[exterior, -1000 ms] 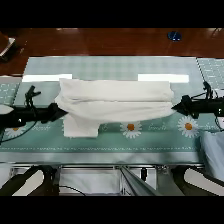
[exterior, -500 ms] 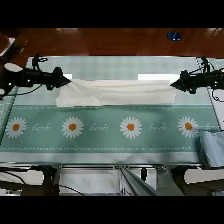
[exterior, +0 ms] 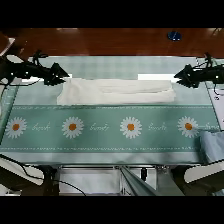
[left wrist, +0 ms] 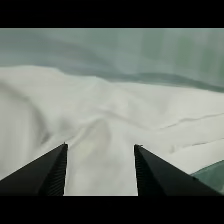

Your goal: Fold the shirts.

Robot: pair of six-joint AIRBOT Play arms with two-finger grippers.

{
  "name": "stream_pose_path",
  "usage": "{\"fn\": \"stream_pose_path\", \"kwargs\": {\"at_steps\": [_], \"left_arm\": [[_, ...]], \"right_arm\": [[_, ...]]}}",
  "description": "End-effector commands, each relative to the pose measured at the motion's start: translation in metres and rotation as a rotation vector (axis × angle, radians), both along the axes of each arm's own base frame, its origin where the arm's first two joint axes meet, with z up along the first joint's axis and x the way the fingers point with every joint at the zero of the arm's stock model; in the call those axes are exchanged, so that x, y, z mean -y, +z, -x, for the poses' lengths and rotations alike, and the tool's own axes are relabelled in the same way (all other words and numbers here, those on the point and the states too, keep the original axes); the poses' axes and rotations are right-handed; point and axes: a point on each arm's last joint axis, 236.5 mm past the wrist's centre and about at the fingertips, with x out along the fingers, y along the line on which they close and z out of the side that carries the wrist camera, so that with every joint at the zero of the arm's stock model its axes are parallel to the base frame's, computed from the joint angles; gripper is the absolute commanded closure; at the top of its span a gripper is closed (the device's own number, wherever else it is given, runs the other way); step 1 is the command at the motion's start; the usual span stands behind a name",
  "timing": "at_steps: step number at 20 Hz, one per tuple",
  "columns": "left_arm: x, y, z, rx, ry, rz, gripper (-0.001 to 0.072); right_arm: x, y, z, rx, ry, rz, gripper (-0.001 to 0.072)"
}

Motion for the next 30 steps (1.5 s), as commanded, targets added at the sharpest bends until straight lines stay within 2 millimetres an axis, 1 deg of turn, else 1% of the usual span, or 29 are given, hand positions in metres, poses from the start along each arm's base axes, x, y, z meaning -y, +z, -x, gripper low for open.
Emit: {"fn": "stream_pose_path", "kwargs": {"at_steps": [1, 2, 3, 4, 5, 6, 8, 9, 10, 12, 13, 14, 15, 16, 17, 18, 19, 21, 22, 23, 24, 25, 26, 28, 30], "left_arm": [[-0.066, 0.013, 0.034, -0.065, 0.029, -0.166, 0.0198], [-0.071, 0.021, 0.034, -0.022, 0.071, -0.181, 0.0199], [-0.069, 0.029, 0.033, 0.042, 0.121, -0.192, 0.0199], [-0.061, 0.035, 0.033, 0.114, 0.158, -0.207, 0.0199], [-0.048, 0.038, 0.036, 0.173, 0.17, -0.22, 0.0199], [-0.034, 0.039, 0.042, 0.215, 0.166, -0.235, 0.0198], [0.0, 0.037, 0.058, 0.252, 0.122, -0.246, 0.0199], [0.016, 0.035, 0.064, 0.253, 0.087, -0.241, 0.0198], [0.033, 0.034, 0.067, 0.251, 0.048, -0.234, 0.0198], [0.059, 0.035, 0.069, 0.271, -0.004, -0.23, 0.0199], [0.069, 0.035, 0.069, 0.281, -0.024, -0.23, 0.0199], [0.079, 0.035, 0.069, 0.292, -0.041, -0.229, 0.0199], [0.086, 0.035, 0.069, 0.303, -0.051, -0.229, 0.0199], [0.092, 0.035, 0.068, 0.315, -0.059, -0.23, 0.0203], [0.097, 0.037, 0.067, 0.324, -0.061, -0.223, 0.0253], [0.103, 0.04, 0.067, 0.33, -0.06, -0.209, 0.0467], [0.109, 0.042, 0.067, 0.338, -0.068, -0.201, 0.0684], [0.124, 0.048, 0.067, 0.362, -0.087, -0.187, 0.069], [0.135, 0.051, 0.067, 0.381, -0.102, -0.184, 0.069], [0.147, 0.054, 0.066, 0.406, -0.114, -0.182, 0.069], [0.163, 0.055, 0.064, 0.427, -0.135, -0.177, 0.0691], [0.183, 0.055, 0.064, 0.433, -0.16, -0.164, 0.0691], [0.206, 0.052, 0.064, 0.423, -0.194, -0.147, 0.0691], [0.26, 0.043, 0.068, 0.418, -0.301, -0.124, 0.0691], [0.318, 0.032, 0.079, 0.396, -0.427, -0.095, 0.0691]], "right_arm": [[0.053, -0.005, 0.029, -0.094, -0.056, 0.078, 0.0299], [0.057, -0.012, 0.035, -0.121, -0.062, 0.085, 0.0299], [0.055, -0.02, 0.038, -0.134, -0.067, 0.081, 0.0299], [0.05, -0.03, 0.04, -0.15, -0.065, 0.074, 0.0299], [0.043, -0.04, 0.041, -0.171, -0.051, 0.064, 0.0299], [0.032, -0.048, 0.04, -0.185, -0.03, 0.038, 0.0299], [0.006, -0.056, 0.033, -0.178, 0.008, -0.032, 0.0298], [-0.004, -0.06, 0.03, -0.18, 0.02, -0.051, 0.0298], [-0.013, -0.066, 0.03, -0.193, 0.035, -0.061, 0.0298], [-0.031, -0.077, 0.032, -0.22, 0.069, -0.079, 0.0299], [-0.041, -0.079, 0.031, -0.221, 0.088, -0.091, 0.0299], [-0.052, -0.076, 0.029, -0.205, 0.116, -0.1, 0.0312], [-0.062, -0.072, 0.027, -0.193, 0.141, -0.109, 0.0348], [-0.07, -0.068, 0.028, -0.186, 0.175, -0.113, 0.0522], [-0.075, -0.062, 0.029, -0.186, 0.196, -0.122, 0.0679], [-0.077, -0.054, 0.03, -0.177, 0.217, -0.123, 0.0689], [-0.07, -0.044, 0.031, -0.163, 0.218, -0.101, 0.0689], [-0.05, -0.016, 0.043, -0.134, 0.234, -0.001, 0.0689], [-0.039, 0.0, 0.054, -0.119, 0.232, 0.056, 0.0689], [-0.033, 0.017, 0.068, -0.095, 0.227, 0.095, 0.0689], [-0.033, 0.034, 0.081, -0.057, 0.223, 0.116, 0.0689], [-0.034, 0.05, 0.095, -0.016, 0.212, 0.14, 0.0689], [-0.037, 0.065, 0.111, 0.02, 0.198, 0.164, 0.0689], [-0.049, 0.091, 0.14, 0.092, 0.179, 0.204, 0.0689], [-0.062, 0.112, 0.163, 0.151, 0.156, 0.212, 0.0689]]}}
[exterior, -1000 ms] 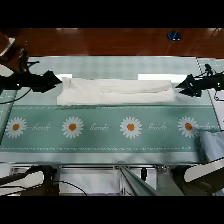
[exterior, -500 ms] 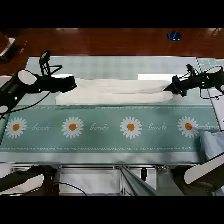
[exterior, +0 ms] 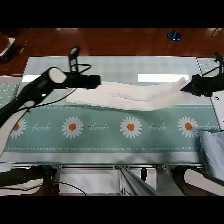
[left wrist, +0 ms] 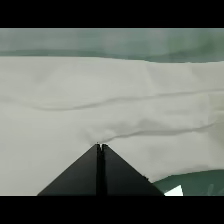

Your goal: Fold the shirts.

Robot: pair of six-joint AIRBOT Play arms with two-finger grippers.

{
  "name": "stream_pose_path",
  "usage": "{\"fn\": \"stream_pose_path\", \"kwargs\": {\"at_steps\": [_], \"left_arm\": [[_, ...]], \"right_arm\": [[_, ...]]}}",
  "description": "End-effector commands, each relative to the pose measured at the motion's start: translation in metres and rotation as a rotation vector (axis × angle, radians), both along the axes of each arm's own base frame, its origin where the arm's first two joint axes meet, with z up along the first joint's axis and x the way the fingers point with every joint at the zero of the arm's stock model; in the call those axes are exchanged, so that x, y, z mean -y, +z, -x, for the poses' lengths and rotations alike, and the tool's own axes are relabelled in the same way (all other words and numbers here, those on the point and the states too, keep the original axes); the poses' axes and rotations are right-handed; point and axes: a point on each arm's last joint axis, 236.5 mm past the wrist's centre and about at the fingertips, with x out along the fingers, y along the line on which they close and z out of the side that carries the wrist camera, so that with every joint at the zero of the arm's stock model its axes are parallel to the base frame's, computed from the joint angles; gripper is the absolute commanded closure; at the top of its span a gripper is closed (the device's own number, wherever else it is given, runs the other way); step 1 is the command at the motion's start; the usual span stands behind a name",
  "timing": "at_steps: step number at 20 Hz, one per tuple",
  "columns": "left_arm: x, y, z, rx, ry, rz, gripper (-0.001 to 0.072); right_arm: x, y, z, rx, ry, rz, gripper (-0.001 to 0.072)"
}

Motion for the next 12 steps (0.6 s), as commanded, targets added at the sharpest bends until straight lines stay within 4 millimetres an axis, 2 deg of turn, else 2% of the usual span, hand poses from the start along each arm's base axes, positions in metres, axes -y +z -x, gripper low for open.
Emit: {"fn": "stream_pose_path", "kwargs": {"at_steps": [1, 4, 6, 9, 12], "left_arm": [[0.098, -0.018, 0.021, -0.052, -0.189, 0.007, 0.0691], [0.166, -0.043, 0.047, -0.145, -0.296, 0.014, 0.0691], [0.202, -0.063, 0.075, -0.232, -0.346, 0.018, 0.0691], [0.256, -0.078, 0.126, -0.367, -0.387, 0.125, 0.0691], [0.286, -0.082, 0.161, -0.451, -0.442, 0.21, 0.069]], "right_arm": [[-0.016, 0.037, 0.042, 0.123, -0.037, 0.039, 0.0689], [-0.029, 0.069, 0.053, 0.22, -0.043, 0.03, 0.0689], [-0.039, 0.084, 0.056, 0.264, -0.035, 0.001, 0.0689], [-0.053, 0.09, 0.063, 0.261, 0.003, -0.045, 0.0689], [-0.064, 0.09, 0.065, 0.261, 0.038, -0.052, 0.0689]]}}
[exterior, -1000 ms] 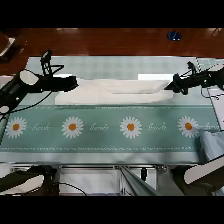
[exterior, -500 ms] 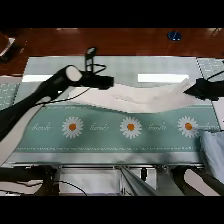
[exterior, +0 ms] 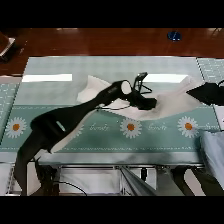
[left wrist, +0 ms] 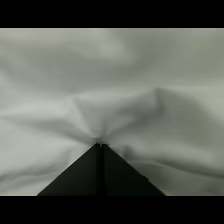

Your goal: Fold the shirts.

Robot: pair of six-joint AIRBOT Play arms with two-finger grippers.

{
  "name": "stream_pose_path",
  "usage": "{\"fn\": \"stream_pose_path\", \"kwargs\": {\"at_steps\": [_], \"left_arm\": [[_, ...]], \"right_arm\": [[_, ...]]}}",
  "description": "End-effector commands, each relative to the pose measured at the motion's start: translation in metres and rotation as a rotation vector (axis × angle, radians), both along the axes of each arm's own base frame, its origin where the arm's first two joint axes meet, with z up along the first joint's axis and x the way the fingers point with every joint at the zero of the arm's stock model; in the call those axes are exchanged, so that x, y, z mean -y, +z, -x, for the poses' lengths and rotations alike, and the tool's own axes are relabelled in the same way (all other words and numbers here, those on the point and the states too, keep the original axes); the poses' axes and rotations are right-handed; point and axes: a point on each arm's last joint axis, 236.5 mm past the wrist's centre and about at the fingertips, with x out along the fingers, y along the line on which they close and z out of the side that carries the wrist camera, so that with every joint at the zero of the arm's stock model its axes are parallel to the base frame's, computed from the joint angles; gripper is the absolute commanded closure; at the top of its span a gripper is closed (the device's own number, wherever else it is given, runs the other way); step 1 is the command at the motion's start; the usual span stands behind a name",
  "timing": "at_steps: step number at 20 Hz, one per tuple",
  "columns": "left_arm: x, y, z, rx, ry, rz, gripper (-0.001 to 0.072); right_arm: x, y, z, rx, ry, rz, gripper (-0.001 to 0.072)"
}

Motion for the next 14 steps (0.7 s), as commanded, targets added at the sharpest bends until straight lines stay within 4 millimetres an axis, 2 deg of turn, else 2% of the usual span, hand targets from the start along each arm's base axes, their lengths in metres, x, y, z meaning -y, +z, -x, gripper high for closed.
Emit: {"fn": "stream_pose_path", "kwargs": {"at_steps": [1, 2, 4, 6, 8, 10, 12, 14], "left_arm": [[0.036, 0.001, 0.043, -0.116, -0.075, 0.089, 0.069], [0.033, 0.008, 0.034, -0.115, -0.069, 0.097, 0.0689], [0.011, 0.034, -0.001, -0.098, -0.037, 0.124, 0.069], [-0.038, 0.058, -0.05, -0.04, 0.005, 0.095, 0.069], [-0.116, 0.074, -0.103, 0.029, 0.094, -0.03, 0.069], [-0.21, 0.1, -0.146, 0.114, 0.218, -0.166, 0.0689], [-0.299, 0.143, -0.168, 0.219, 0.347, -0.248, 0.0689], [-0.367, 0.19, -0.166, 0.329, 0.465, -0.29, 0.0689]], "right_arm": [[-0.017, 0.006, 0.003, 0.015, 0.039, -0.021, 0.0689], [-0.02, 0.007, 0.002, 0.019, 0.043, -0.024, 0.0689], [-0.03, 0.007, 0.001, 0.013, 0.064, -0.034, 0.0689], [-0.042, 0.009, -0.001, 0.012, 0.095, -0.04, 0.0689], [-0.057, 0.018, -0.009, 0.028, 0.133, -0.045, 0.0689], [-0.081, 0.028, -0.021, 0.044, 0.188, -0.055, 0.0689], [-0.11, 0.033, -0.036, 0.051, 0.25, -0.066, 0.0689], [-0.149, 0.03, -0.055, 0.051, 0.321, -0.079, 0.0689]]}}
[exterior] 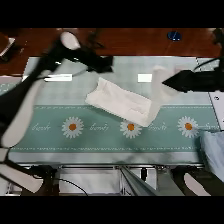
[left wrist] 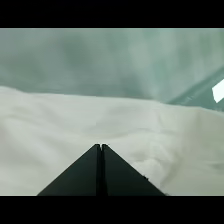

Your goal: Fold the shirts.

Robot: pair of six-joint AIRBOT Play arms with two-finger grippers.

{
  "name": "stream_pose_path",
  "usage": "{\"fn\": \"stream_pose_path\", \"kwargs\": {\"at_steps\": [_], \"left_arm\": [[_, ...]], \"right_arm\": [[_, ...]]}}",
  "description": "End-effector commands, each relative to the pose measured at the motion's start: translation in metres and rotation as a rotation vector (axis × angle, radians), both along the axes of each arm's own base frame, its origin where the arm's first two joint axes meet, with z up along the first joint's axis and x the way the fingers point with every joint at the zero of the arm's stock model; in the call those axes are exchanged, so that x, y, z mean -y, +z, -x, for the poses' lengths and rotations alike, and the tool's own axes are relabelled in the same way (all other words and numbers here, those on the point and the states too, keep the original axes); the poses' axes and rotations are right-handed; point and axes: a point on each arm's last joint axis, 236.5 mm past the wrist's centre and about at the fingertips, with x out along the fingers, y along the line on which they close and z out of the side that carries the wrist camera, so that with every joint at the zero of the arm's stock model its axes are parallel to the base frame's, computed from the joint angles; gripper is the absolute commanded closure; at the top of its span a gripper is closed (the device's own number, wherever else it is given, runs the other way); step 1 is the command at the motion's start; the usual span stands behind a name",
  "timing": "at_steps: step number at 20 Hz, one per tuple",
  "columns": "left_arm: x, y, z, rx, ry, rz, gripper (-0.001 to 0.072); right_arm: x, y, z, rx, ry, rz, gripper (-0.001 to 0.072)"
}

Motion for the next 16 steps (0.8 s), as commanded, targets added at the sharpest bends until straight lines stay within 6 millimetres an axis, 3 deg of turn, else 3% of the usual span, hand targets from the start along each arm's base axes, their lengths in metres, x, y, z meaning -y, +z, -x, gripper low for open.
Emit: {"fn": "stream_pose_path", "kwargs": {"at_steps": [1, 3, 4, 6, 8, 10, 11, 13, 15, 16], "left_arm": [[-0.141, 0.069, 0.004, 0.173, 0.223, -0.167, 0.0689], [-0.183, 0.104, 0.033, 0.282, 0.311, -0.203, 0.0689], [-0.194, 0.115, 0.052, 0.324, 0.341, -0.204, 0.0689], [-0.2, 0.119, 0.092, 0.366, 0.364, -0.189, 0.0689], [-0.192, 0.101, 0.13, 0.358, 0.349, -0.161, 0.0689], [-0.176, 0.067, 0.166, 0.296, 0.312, -0.113, 0.0689], [-0.167, 0.049, 0.179, 0.262, 0.297, -0.086, 0.069], [-0.151, 0.017, 0.194, 0.203, 0.287, -0.026, 0.0689], [-0.143, -0.008, 0.197, 0.154, 0.302, 0.01, 0.0689], [-0.142, -0.018, 0.197, 0.135, 0.311, 0.014, 0.0689]], "right_arm": [[-0.064, -0.003, -0.031, 0.005, 0.101, -0.024, 0.0689], [-0.103, -0.02, -0.051, -0.011, 0.156, -0.026, 0.0689], [-0.121, -0.03, -0.061, -0.021, 0.174, -0.027, 0.0689], [-0.153, -0.054, -0.08, -0.058, 0.203, -0.027, 0.0689], [-0.183, -0.085, -0.091, -0.112, 0.233, -0.022, 0.0689], [-0.208, -0.12, -0.095, -0.18, 0.239, -0.018, 0.0688], [-0.219, -0.136, -0.095, -0.198, 0.241, -0.014, 0.0626], [-0.235, -0.162, -0.093, -0.226, 0.237, -0.009, 0.0298], [-0.231, -0.164, -0.09, -0.249, 0.249, -0.008, 0.0298], [-0.22, -0.155, -0.089, -0.265, 0.259, -0.009, 0.0298]]}}
